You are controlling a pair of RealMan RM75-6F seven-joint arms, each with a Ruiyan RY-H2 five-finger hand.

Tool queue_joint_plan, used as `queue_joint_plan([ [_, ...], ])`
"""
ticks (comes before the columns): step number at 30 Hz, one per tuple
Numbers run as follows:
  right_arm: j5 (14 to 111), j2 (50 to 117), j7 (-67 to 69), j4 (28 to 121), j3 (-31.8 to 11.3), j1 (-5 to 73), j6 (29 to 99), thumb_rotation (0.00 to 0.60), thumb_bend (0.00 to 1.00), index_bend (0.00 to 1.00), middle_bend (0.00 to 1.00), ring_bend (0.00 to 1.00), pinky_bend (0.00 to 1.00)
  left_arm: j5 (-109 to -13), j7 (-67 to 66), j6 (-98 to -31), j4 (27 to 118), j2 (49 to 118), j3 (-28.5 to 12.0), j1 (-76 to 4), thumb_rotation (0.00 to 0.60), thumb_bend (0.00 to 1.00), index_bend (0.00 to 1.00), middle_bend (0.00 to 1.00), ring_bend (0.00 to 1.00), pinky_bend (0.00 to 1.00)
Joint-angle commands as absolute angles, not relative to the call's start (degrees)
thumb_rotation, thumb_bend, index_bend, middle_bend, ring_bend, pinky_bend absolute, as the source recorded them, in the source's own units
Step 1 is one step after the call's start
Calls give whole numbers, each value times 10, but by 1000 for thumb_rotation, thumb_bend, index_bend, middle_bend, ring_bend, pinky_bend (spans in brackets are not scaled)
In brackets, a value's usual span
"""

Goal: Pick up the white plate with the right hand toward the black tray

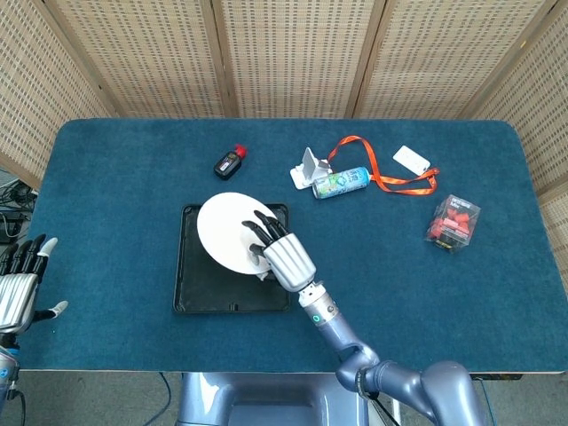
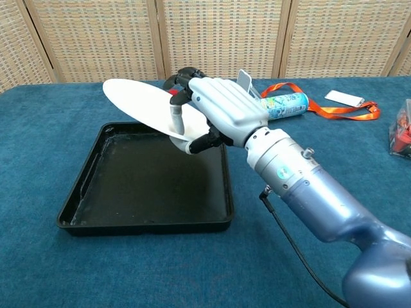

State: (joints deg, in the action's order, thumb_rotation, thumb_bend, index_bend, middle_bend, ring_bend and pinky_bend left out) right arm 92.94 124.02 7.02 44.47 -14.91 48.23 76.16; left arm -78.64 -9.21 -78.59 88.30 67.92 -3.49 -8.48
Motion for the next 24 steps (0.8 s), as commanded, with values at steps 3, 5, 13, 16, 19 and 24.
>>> queue_joint_plan([
  [3,924,1271,91,408,-150,502,759,600,585,690,271,99,240,-785,-84,-781,877,679,-35,-86,600,0,0,0,0,0],
  [5,923,1276,96,402,-149,505,760,600,567,687,266,99,239,-784,-85,-780,876,680,-35,-87,600,0,0,0,0,0],
  [13,907,1272,80,419,-146,498,756,600,219,470,102,38,198,-781,-92,-783,882,679,-36,-86,600,0,0,0,0,0],
  [16,901,1264,69,433,-145,493,756,600,200,437,72,22,193,-781,-93,-783,883,678,-35,-85,600,0,0,0,0,0],
  [19,900,1253,55,446,-142,486,761,600,198,426,62,15,192,-783,-93,-784,883,677,-34,-85,600,0,0,0,0,0],
  [24,895,1226,33,466,-133,465,768,600,198,410,46,5,186,-785,-92,-786,885,676,-34,-84,600,0,0,0,0,0],
])
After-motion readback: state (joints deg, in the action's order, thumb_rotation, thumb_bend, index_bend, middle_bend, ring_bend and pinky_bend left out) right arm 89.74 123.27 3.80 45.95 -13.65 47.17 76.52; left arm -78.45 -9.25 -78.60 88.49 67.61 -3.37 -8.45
